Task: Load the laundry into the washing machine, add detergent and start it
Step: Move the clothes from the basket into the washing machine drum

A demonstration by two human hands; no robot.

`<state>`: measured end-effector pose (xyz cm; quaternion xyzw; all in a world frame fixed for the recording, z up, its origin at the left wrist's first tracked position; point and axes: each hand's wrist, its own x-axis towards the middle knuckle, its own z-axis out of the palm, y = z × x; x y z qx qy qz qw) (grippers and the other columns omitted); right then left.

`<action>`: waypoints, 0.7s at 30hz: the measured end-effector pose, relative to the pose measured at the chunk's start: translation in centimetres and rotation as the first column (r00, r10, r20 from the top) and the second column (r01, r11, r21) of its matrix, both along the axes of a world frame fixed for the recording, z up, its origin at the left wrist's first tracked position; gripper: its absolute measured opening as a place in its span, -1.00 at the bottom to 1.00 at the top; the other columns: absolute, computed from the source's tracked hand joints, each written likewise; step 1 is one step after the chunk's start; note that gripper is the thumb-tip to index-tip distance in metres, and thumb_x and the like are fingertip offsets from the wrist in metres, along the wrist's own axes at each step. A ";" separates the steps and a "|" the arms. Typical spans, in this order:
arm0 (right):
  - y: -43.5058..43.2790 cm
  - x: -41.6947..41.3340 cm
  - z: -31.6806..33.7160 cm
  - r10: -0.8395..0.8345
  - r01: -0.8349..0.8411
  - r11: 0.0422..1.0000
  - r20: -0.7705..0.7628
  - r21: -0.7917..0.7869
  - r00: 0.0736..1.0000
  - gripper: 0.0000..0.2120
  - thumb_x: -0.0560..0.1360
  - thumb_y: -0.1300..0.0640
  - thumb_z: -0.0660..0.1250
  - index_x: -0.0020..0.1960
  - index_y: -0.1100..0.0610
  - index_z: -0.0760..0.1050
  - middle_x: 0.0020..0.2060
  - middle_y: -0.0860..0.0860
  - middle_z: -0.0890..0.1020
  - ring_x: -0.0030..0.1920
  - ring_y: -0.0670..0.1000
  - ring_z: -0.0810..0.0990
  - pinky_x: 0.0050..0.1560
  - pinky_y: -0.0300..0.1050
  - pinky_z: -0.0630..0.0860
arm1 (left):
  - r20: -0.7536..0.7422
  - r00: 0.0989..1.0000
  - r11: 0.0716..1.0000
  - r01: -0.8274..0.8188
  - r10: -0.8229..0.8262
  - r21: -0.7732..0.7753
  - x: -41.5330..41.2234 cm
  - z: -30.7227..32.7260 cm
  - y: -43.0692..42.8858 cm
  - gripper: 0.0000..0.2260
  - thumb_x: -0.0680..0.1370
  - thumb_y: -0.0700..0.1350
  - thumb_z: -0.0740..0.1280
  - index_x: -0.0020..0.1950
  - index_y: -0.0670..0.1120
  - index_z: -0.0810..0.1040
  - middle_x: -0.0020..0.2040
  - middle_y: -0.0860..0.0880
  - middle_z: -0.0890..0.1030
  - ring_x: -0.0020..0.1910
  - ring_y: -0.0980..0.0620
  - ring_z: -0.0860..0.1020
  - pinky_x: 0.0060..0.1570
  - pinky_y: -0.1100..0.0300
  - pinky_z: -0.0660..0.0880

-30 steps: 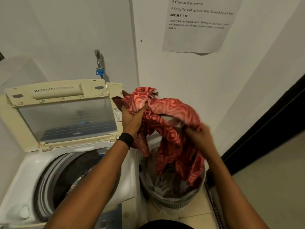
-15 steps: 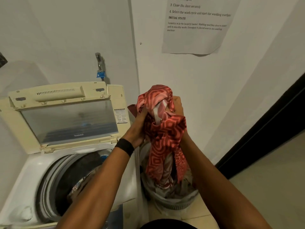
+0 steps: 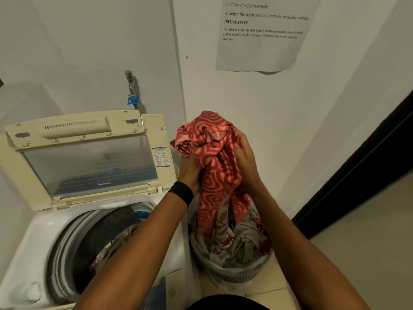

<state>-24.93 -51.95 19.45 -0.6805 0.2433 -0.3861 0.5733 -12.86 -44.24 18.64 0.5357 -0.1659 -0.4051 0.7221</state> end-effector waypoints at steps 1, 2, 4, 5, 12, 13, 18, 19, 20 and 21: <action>0.7 -0.5 -1.3 -0.082 0.080 0.996 -0.045 -0.046 0.996 -0.34 0.53 -0.19 0.34 0.55 0.01 0.29 0.47 -0.07 0.42 0.49 -0.08 0.40 0.46 -0.08 0.38 | 0.080 0.996 0.998 -0.050 0.047 0.041 0.5 -0.3 -0.3 -0.70 0.37 -0.07 0.46 0.09 0.01 0.62 0.00 0.00 0.73 -0.01 -0.04 0.68 0.14 -0.04 0.64; 1.0 -0.7 -4.0 -0.121 0.118 0.992 -0.061 -0.049 0.991 -0.23 0.52 -0.22 0.38 0.61 -0.01 0.16 0.53 -0.08 0.33 0.54 -0.04 0.33 0.50 -0.01 0.34 | 0.120 0.990 0.996 -0.078 0.073 0.042 1.2 -0.7 -0.7 -0.74 0.39 -0.08 0.44 0.07 0.01 0.62 0.01 -0.02 0.70 -0.01 -0.04 0.65 0.17 -0.08 0.62; 2.6 -1.3 -8.5 -0.111 0.109 0.994 -0.190 -0.019 0.976 -0.02 0.43 -0.26 0.49 0.65 -0.10 0.01 0.57 -0.11 0.29 0.56 -0.04 0.30 0.50 0.03 0.32 | 0.189 0.978 0.990 -0.105 0.086 0.091 2.7 -1.6 -1.6 -0.80 0.44 -0.07 0.40 0.05 -0.02 0.61 0.01 -0.06 0.67 -0.06 -0.01 0.62 0.13 -0.05 0.59; 3.5 -1.6 -9.8 -0.088 0.086 0.996 -0.272 -0.021 0.958 0.01 0.39 -0.25 0.53 0.65 -0.09 0.04 0.54 -0.10 0.35 0.52 -0.05 0.36 0.48 0.05 0.36 | 0.163 0.983 0.990 -0.099 0.082 0.097 2.9 -1.5 -1.8 -0.79 0.47 -0.09 0.42 0.09 -0.05 0.63 0.06 -0.11 0.69 -0.02 -0.07 0.64 0.13 -0.05 0.60; 2.7 -2.8 -9.4 -0.242 0.249 0.968 -0.275 -0.009 0.930 -0.66 0.30 -0.14 0.46 -0.09 0.10 0.61 -0.22 -0.05 0.71 -0.18 -0.08 0.68 -0.12 0.12 0.65 | 0.059 0.980 0.979 -0.192 0.188 0.070 2.9 -2.3 -1.8 -0.80 0.58 -0.17 0.45 0.19 -0.05 0.62 0.07 -0.03 0.70 0.06 -0.05 0.68 0.16 -0.02 0.63; 2.2 -3.4 -8.0 -0.317 0.310 0.948 -0.228 -0.064 0.921 -0.69 0.30 -0.10 0.48 -0.12 0.12 0.60 -0.24 -0.07 0.70 -0.20 -0.14 0.65 -0.14 0.08 0.63 | 0.090 0.973 0.972 -0.221 0.214 0.077 3.4 -2.9 -1.8 -0.67 0.53 -0.09 0.52 0.27 -0.03 0.59 0.12 0.02 0.70 0.08 0.01 0.68 0.19 -0.01 0.63; 0.9 -3.7 2.7 -0.398 0.421 0.895 0.160 -0.148 0.903 -0.62 0.42 0.27 0.54 0.12 0.17 0.43 -0.09 -0.13 0.60 -0.10 -0.16 0.60 -0.05 -0.20 0.56 | 0.381 0.888 0.884 -0.376 0.258 0.278 2.8 -4.0 -0.8 -0.45 0.58 -0.01 0.44 0.46 -0.18 0.33 0.30 -0.15 0.54 0.27 -0.15 0.54 0.34 -0.07 0.46; 0.4 -3.3 3.8 -0.360 0.391 0.906 0.194 -0.163 0.913 -0.60 0.44 0.34 0.51 0.15 0.19 0.39 -0.09 -0.10 0.58 -0.10 -0.14 0.60 -0.04 -0.19 0.56 | 0.429 0.870 0.886 -0.380 0.244 0.266 2.2 -4.1 -0.7 -0.46 0.60 0.00 0.42 0.46 -0.19 0.30 0.31 -0.17 0.52 0.26 -0.15 0.53 0.32 -0.06 0.46; -0.1 -2.8 4.5 -0.322 0.366 0.912 0.227 -0.185 0.919 -0.60 0.45 0.39 0.47 0.17 0.22 0.35 -0.10 -0.07 0.55 -0.11 -0.12 0.57 -0.05 -0.18 0.55 | 0.458 0.860 0.896 -0.368 0.226 0.250 1.8 -4.3 -0.8 -0.45 0.60 0.00 0.42 0.46 -0.19 0.29 0.30 -0.16 0.52 0.24 -0.14 0.52 0.29 -0.04 0.46; -0.4 -2.0 4.8 -0.290 0.343 0.920 0.259 -0.191 0.921 -0.61 0.46 0.41 0.42 0.17 0.24 0.33 -0.10 -0.04 0.52 -0.12 -0.10 0.55 -0.05 -0.17 0.54 | 0.483 0.850 0.900 -0.362 0.211 0.244 1.4 -4.0 -0.7 -0.46 0.60 -0.02 0.42 0.46 -0.18 0.28 0.27 -0.12 0.52 0.20 -0.11 0.52 0.24 0.00 0.45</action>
